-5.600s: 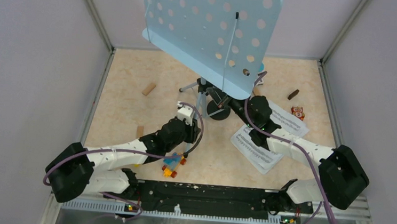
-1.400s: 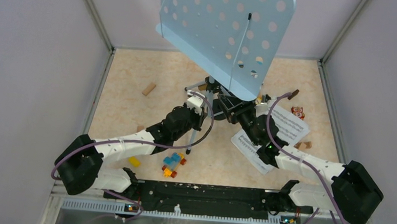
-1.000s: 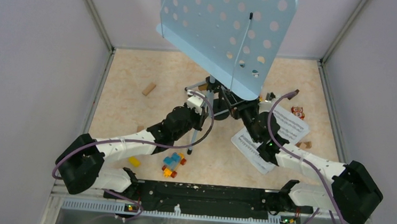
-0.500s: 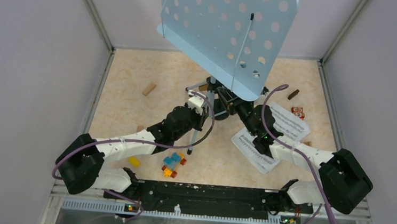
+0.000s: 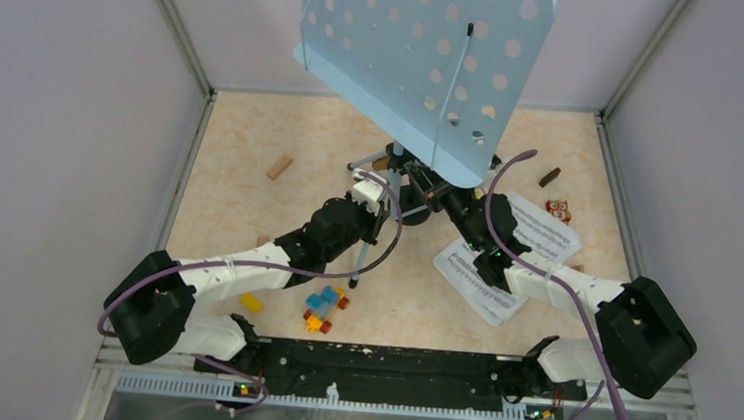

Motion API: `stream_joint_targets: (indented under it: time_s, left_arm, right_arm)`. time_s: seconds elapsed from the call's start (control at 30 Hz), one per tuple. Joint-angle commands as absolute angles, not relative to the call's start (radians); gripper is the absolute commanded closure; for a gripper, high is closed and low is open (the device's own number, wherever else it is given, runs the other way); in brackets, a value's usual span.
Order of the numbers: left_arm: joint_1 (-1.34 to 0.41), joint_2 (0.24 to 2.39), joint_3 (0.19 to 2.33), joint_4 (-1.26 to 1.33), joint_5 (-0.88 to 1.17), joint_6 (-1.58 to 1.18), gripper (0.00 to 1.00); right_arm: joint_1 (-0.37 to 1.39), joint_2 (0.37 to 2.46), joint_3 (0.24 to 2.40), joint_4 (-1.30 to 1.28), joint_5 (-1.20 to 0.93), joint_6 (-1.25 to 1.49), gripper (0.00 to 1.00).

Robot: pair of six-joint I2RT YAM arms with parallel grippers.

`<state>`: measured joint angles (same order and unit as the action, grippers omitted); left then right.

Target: Pack up the instrument practice props

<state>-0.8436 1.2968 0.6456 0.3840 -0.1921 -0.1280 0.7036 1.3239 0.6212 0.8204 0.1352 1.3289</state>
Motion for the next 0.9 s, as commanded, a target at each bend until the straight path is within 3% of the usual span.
stream_joint_targets:
  time_s: [0.0,0.27,0.57,0.7,0.87]
  left_arm:
    - [-0.864,1.287,0.688,0.438,-0.085,0.039,1.00]
    - [-0.864,1.305,0.686,0.457,-0.100,0.034,1.00]
    - [-0.864,1.307,0.682,0.462,-0.109,0.053,1.00]
    - [-0.864,1.320,0.699,0.434,-0.084,0.079,1.00]
    - [-0.864,1.341,0.700,0.436,-0.076,0.066,1.00]
  right_arm:
    - [0.707,1.321,0.690,0.778,0.017,1.045,1.00]
    - [0.750,1.298,0.660,0.841,-0.083,0.499,1.00]
    - [0.779,1.279,0.670,0.705,-0.298,0.014,1.00]
    - [0.794,1.254,0.613,0.699,-0.400,-0.308,1.00]
    - [0.827,1.247,0.616,0.497,-0.408,-0.721,1.00]
